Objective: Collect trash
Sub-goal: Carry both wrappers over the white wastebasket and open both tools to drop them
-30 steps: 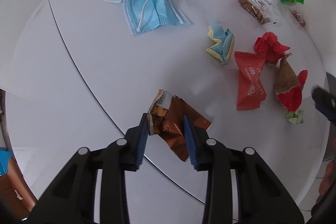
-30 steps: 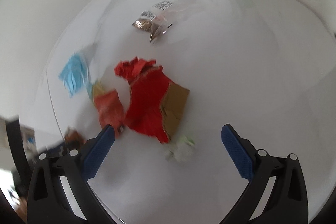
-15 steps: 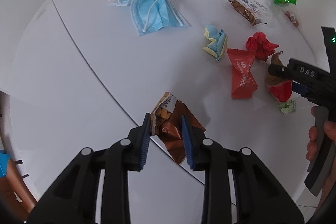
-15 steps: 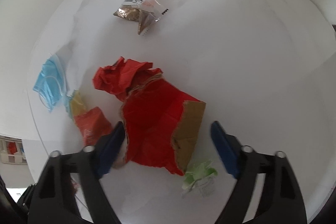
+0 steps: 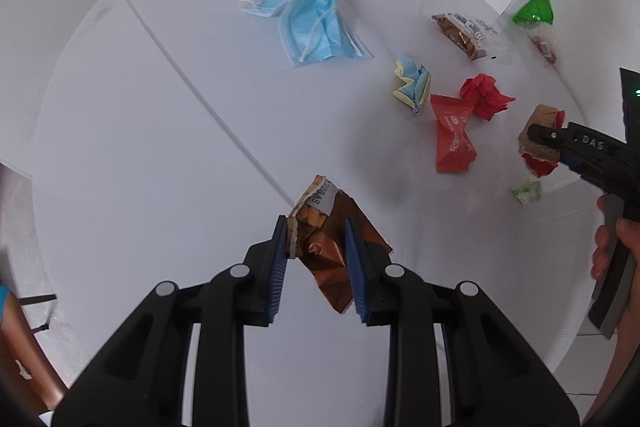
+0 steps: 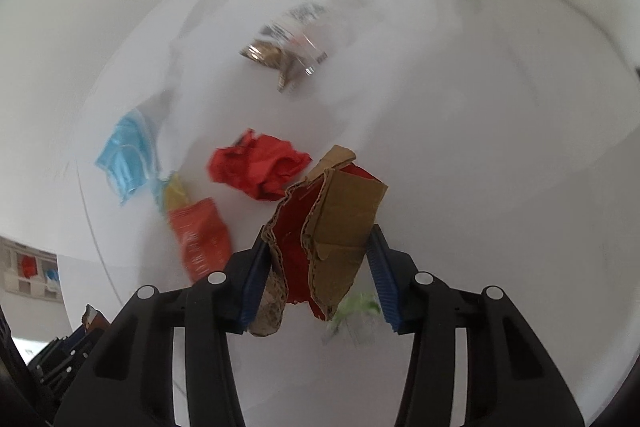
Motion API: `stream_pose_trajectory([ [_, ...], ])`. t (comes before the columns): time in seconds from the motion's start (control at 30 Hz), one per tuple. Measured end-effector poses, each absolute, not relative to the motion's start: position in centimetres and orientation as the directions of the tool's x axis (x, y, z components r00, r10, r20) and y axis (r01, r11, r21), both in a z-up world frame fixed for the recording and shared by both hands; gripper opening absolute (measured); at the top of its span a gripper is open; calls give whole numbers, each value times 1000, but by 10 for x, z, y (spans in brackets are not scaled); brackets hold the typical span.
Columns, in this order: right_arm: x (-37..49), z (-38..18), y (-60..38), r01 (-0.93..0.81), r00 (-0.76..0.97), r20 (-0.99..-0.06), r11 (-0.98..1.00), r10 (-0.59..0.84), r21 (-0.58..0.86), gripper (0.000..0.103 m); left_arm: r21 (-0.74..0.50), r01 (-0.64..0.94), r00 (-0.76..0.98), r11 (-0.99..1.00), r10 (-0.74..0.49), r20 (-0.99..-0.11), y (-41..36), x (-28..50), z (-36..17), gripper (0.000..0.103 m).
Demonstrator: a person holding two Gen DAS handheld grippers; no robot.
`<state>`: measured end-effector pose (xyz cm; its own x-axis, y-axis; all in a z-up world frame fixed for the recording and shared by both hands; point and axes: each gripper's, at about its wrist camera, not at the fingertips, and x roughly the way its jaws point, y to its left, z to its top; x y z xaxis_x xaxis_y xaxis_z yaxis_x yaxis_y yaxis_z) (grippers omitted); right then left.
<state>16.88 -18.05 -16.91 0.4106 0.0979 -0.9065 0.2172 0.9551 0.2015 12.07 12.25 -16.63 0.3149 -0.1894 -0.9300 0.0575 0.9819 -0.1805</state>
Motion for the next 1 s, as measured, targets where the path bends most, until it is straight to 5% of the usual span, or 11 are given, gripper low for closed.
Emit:
stream_pose_trajectory([
  [0.27, 124, -112, -104, -19, 424, -882, 975, 208, 221, 48, -128, -39, 344, 991, -107, -933, 201, 56, -137, 28],
  [0.53, 76, -134, 25, -240, 238, -843, 870, 482, 430, 49, -39, -216, 278, 976, 23, -960, 307, -23, -156, 28],
  [0.87, 28, -135, 162, -458, 114, -869, 801, 482, 384, 49, -44, -287, 156, 957, 2, -988, 388, -72, -227, 30],
  [1.0, 18, -134, 194, -512, 106, -880, 784, 462, 350, 50, -90, -324, 140, 942, -47, -989, 401, -81, -239, 61],
])
